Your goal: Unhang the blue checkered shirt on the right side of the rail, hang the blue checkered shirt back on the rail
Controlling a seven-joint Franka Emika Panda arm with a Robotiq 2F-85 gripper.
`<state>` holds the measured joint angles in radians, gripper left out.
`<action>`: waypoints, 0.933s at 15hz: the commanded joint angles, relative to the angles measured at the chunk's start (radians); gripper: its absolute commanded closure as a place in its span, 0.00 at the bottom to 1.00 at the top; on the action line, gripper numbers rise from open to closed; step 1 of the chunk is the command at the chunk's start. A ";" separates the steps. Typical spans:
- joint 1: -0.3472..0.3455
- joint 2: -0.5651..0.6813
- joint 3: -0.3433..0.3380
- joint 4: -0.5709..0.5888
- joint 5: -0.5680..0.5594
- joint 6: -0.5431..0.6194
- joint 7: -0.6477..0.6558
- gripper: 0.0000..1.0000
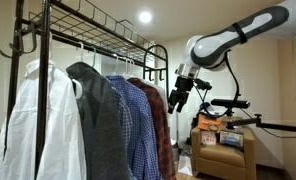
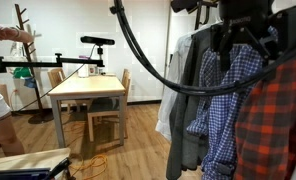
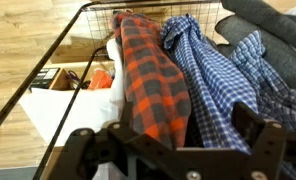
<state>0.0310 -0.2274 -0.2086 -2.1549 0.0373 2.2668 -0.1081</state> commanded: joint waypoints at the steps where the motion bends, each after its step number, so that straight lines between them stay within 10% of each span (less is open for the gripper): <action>1: -0.006 0.010 0.002 -0.043 0.107 -0.046 -0.226 0.00; 14: -0.027 0.061 0.027 -0.056 0.196 -0.061 -0.326 0.00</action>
<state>0.0320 -0.1672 -0.2085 -2.2123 0.2280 2.2083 -0.4311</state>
